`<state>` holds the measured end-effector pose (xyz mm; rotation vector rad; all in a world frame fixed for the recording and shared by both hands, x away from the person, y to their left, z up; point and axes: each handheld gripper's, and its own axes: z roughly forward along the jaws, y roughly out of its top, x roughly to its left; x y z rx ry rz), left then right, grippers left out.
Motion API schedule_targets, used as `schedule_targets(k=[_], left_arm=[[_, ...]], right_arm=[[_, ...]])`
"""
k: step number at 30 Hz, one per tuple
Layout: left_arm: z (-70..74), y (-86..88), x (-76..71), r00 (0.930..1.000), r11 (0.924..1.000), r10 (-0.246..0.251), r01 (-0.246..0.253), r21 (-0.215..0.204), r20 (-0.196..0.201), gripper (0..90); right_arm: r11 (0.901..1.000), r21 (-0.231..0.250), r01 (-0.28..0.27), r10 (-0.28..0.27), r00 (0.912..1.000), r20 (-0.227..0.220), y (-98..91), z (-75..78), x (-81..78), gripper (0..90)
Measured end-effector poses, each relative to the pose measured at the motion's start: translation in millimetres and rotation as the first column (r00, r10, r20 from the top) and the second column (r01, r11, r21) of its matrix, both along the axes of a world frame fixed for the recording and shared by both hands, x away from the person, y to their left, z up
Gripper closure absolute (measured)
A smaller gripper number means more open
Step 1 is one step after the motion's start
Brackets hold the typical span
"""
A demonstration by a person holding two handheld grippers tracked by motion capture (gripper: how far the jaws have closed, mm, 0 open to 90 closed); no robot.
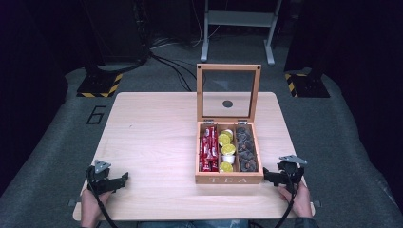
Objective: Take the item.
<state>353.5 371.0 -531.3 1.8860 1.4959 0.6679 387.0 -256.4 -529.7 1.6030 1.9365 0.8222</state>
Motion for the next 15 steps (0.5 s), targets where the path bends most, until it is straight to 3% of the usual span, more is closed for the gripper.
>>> schedule_targets(k=[6,8,14,15], left_arm=[[0.0,-0.6,-2.8,0.9999,0.9999,0.012,-0.012,-0.006,0.001,11.2],[-0.1,-1.5,-3.0,0.9999,0.9999,0.013,-0.013,-0.003,-0.005,10.7],[-0.1,-2.2,-1.1,0.9997,1.0,0.008,-0.008,0.005,-0.022,3.3],[-0.6,-2.9,-1.0,0.9998,0.9998,0.015,-0.015,-0.011,-0.016,3.1]], right_arm=[[0.9985,-0.005,-0.054,0.054,0.9985,0.006,-4.8,-0.2,-3.4,0.0],[0.9952,-0.006,-0.098,0.098,0.9952,0.006,-8.3,-0.1,-5.0,0.0],[0.9923,-0.011,-0.123,0.123,0.9923,0.014,-10.9,0.1,-6.4,0.0],[0.9914,-0.012,-0.13,0.13,0.9914,0.011,-11.4,0.3,-5.9,0.0]])
